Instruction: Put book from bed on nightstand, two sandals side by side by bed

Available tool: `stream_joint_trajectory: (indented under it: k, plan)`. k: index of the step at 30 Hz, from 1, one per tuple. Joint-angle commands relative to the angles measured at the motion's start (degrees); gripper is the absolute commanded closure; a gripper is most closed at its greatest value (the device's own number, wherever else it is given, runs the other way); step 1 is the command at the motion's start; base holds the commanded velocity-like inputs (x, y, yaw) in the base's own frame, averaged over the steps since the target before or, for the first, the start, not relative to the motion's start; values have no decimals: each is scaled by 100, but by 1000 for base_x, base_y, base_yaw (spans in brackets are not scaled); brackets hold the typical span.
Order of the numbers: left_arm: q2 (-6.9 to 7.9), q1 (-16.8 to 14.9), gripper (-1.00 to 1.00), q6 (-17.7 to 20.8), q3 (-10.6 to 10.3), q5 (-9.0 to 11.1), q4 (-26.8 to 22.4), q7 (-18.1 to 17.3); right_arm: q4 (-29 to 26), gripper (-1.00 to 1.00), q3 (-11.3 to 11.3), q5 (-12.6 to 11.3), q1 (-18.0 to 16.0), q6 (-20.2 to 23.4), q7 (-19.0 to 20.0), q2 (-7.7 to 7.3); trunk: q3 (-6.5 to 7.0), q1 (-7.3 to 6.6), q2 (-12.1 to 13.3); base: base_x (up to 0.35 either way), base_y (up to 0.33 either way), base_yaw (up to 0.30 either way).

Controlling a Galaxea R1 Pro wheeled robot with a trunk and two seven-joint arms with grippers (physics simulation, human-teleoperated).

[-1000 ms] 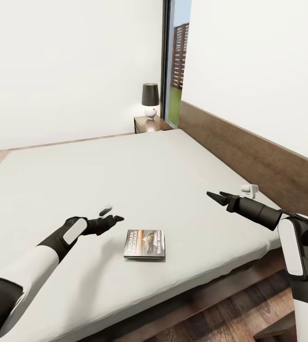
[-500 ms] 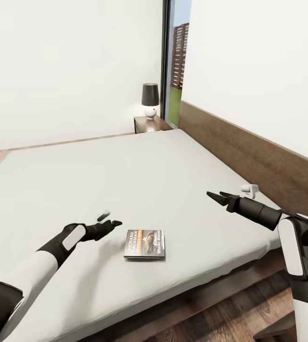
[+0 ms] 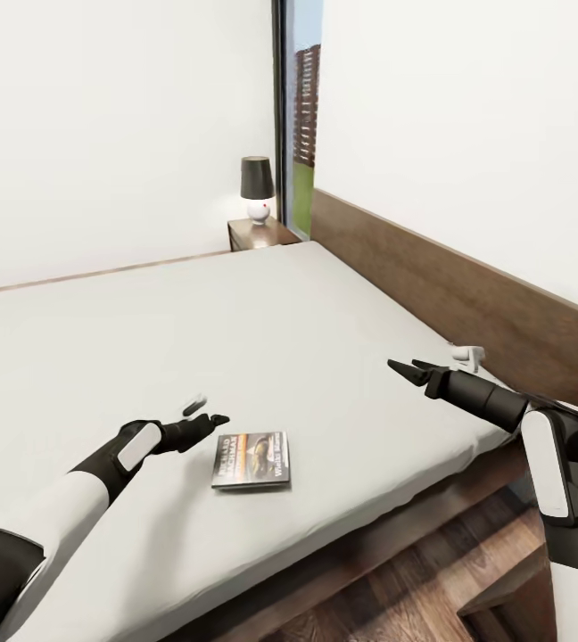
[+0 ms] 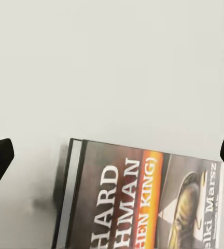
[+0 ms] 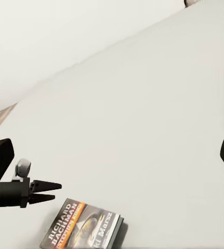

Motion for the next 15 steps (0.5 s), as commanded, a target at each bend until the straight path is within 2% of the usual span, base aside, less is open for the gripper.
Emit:
stream_joint_trajectory:
  k: [1, 7, 15]
  plan:
    - [6, -3, -100, 10, -23, 10, -3, -13, 0, -100, -4, -2, -6, 31, 19, 0, -4, -1, -2, 0, 0, -249]
    - [10, -3, -100, 11, -23, 14, -2, -13, 0, -100, -4, -2, -6, 29, 19, -1, -4, -1, -2, 0, 0, -248]
    - [12, 2, -100, 14, -18, 27, 46, -13, 0, -100, -9, -2, -6, 28, 19, 0, -4, -1, -2, 0, 0, -100]
